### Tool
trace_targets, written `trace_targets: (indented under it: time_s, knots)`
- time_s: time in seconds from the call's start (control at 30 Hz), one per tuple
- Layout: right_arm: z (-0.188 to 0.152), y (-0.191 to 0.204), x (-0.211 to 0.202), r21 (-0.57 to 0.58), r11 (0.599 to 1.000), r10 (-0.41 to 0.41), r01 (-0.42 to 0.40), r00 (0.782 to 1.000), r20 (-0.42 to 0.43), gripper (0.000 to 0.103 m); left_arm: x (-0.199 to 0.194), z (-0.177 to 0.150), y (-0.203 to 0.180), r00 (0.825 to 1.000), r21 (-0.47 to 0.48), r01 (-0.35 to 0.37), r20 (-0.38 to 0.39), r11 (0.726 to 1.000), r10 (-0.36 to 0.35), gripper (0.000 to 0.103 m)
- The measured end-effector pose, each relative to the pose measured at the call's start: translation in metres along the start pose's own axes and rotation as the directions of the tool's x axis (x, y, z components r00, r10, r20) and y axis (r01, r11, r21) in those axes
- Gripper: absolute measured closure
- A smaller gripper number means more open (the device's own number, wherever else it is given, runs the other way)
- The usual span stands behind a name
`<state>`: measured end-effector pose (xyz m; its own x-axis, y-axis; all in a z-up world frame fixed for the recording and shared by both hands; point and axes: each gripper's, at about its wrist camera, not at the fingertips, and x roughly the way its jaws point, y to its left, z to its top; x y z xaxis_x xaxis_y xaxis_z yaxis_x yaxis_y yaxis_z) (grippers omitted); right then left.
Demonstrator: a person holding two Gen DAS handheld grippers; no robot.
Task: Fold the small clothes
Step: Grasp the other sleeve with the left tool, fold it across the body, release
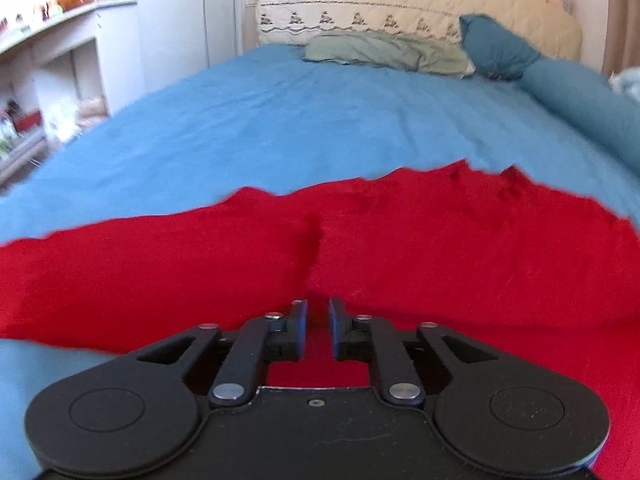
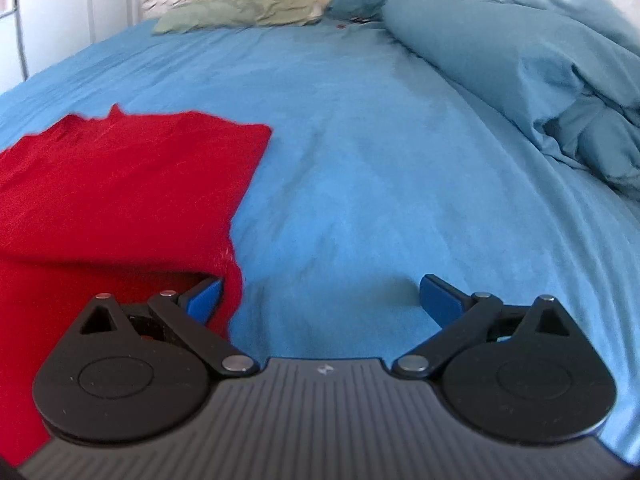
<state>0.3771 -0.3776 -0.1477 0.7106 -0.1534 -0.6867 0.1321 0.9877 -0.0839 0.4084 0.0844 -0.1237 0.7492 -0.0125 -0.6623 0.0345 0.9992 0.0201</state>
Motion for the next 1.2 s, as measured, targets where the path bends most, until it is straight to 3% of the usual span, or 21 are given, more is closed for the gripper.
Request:
trace_targets:
  time_s: [0.03, 0.1, 0.13, 0.17, 0.27, 0.43, 0.57, 0.63, 0.7, 0.83, 0.93, 1.07, 1.2]
  knots:
    - [0.001, 0.002, -0.009, -0.019, 1.0, 0.01, -0.01, 1.0, 0.004, 0.0, -0.009, -0.001, 0.004, 1.0, 0.008, 0.002, 0.01, 1.0, -0.002, 0.085]
    - [0.005, 0.01, -0.029, -0.043, 0.996, 0.086, -0.083, 0.994, 0.061, 0.0, -0.023, 0.002, 0.006, 0.999, 0.022, 0.022, 0.044, 1.0, -0.023, 0.065]
    - [0.008, 0.017, -0.036, -0.034, 0.99, 0.136, -0.134, 0.987, 0.086, 0.0, -0.026, 0.006, 0.003, 0.998, 0.035, 0.031, 0.058, 0.999, -0.033, 0.045]
    - [0.014, 0.025, -0.038, -0.016, 0.982, 0.188, -0.187, 0.977, 0.101, 0.0, -0.026, 0.012, -0.002, 0.997, 0.037, 0.042, 0.064, 0.998, -0.044, 0.039]
    - [0.027, 0.057, -0.025, 0.02, 0.96, 0.277, -0.281, 0.954, 0.116, 0.0, -0.009, 0.027, -0.021, 0.993, 0.014, 0.095, 0.067, 0.995, -0.095, 0.039]
    - [0.02, 0.072, 0.019, 0.047, 0.975, 0.215, -0.216, 0.976, 0.029, 0.0, 0.023, 0.038, -0.045, 0.988, 0.042, 0.144, 0.044, 0.989, -0.146, 0.039]
    - [0.018, 0.061, 0.008, 0.057, 0.972, 0.223, -0.226, 0.973, 0.057, 0.0, 0.035, 0.037, -0.05, 0.989, 0.086, 0.139, 0.034, 0.987, -0.142, 0.039]
    - [0.027, 0.059, 0.0, 0.065, 0.955, 0.28, -0.29, 0.95, 0.136, 0.0, 0.04, 0.031, -0.049, 0.989, 0.076, 0.144, 0.023, 0.987, -0.146, 0.039]
    - [0.045, 0.065, 0.006, 0.062, 0.951, 0.288, -0.302, 0.942, 0.173, 0.0, 0.046, 0.028, -0.05, 0.99, 0.062, 0.138, 0.002, 0.988, -0.139, 0.039]
    - [0.083, 0.074, 0.062, 0.175, 0.947, 0.256, -0.268, 0.963, 0.089, 0.0, 0.049, 0.018, -0.046, 0.99, 0.042, 0.138, -0.009, 0.99, -0.137, 0.039]
    - [0.09, 0.069, 0.097, 0.228, 0.956, 0.178, -0.186, 0.982, 0.054, 0.0, 0.048, 0.019, -0.043, 0.99, 0.029, 0.143, -0.016, 0.989, -0.143, 0.039]
    - [0.087, 0.068, 0.102, 0.184, 0.973, 0.132, -0.138, 0.99, 0.043, 0.0, 0.047, 0.017, -0.042, 0.989, 0.042, 0.147, -0.012, 0.988, -0.147, 0.039]
    - [0.092, 0.071, 0.078, 0.145, 0.98, 0.131, -0.137, 0.99, 0.045, 0.0, 0.034, 0.022, -0.04, 0.988, 0.046, 0.153, -0.002, 0.987, -0.153, 0.039]
